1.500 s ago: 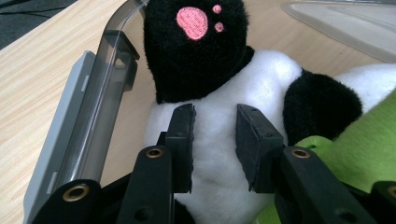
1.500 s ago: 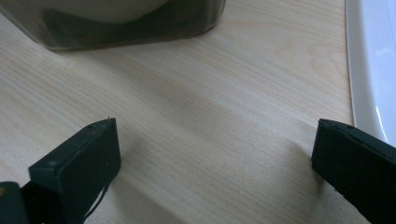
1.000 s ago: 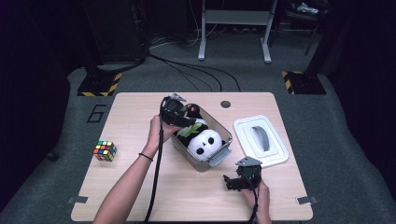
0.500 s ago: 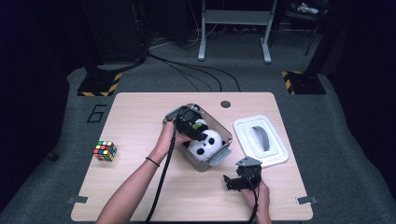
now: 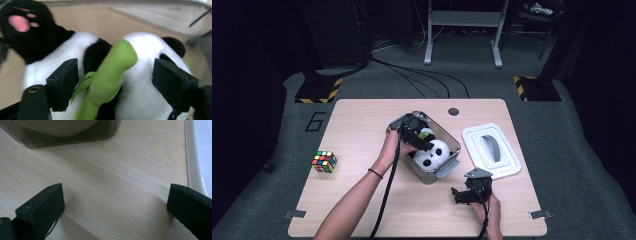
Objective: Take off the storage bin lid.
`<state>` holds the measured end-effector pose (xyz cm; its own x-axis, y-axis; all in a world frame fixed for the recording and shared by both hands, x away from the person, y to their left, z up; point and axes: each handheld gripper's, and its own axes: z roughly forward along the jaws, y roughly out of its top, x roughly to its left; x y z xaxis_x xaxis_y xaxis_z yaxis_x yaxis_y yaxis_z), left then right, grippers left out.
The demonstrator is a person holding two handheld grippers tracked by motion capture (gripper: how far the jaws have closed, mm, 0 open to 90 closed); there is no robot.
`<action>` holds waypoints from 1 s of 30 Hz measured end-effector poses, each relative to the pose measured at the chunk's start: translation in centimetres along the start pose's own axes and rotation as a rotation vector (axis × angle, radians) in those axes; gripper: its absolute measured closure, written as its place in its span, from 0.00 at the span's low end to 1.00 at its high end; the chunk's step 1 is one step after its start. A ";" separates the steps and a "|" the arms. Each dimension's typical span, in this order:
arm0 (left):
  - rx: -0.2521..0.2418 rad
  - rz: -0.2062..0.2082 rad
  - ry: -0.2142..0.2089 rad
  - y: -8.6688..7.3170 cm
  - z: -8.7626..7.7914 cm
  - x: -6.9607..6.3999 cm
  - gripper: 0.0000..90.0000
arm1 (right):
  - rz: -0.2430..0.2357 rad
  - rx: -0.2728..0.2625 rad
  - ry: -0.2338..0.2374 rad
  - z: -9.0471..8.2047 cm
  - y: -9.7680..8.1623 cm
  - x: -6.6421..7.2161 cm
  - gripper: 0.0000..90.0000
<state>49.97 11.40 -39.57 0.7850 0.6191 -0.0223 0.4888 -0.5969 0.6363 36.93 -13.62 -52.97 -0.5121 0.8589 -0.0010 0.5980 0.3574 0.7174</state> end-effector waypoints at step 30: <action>-0.233 -0.137 0.150 -8.0 -9.9 3.9 0.12 | 0.001 0.000 -0.001 0.0 0.0 0.0 0.01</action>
<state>45.39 23.64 -37.08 0.6440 0.7649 -0.0169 0.4725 -0.3803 0.7950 36.93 -13.62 -52.97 -0.5113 0.8594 -0.0010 0.5982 0.3567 0.7176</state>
